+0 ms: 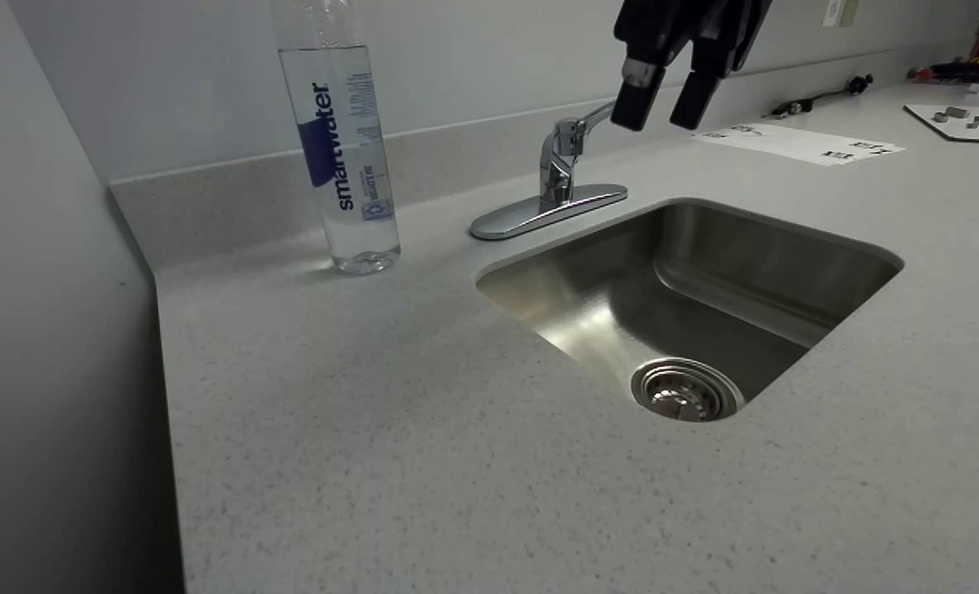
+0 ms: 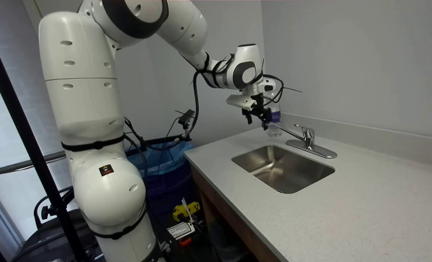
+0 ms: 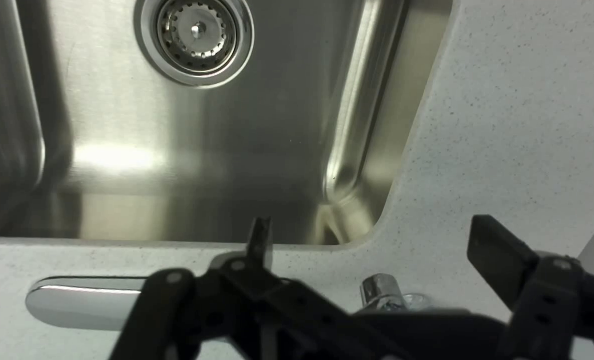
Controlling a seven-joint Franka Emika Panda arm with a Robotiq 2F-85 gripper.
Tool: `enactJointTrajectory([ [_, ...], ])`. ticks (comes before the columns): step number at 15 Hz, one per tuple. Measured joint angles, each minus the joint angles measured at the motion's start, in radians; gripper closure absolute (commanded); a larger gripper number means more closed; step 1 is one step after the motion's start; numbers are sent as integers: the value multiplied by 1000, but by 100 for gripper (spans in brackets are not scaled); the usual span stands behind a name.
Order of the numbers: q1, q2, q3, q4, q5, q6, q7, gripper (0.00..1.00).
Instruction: Move the faucet to the right
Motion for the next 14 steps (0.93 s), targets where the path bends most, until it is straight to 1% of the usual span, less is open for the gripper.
enactJointTrajectory([
  [3,0,5,0,5,-3,-6,-4,0],
  [5,1,21,1,30,-5,-30,-16,0],
  [9,3,88,4,126,-6,-73,-54,0],
  [14,14,171,11,246,-25,-72,-84,0],
])
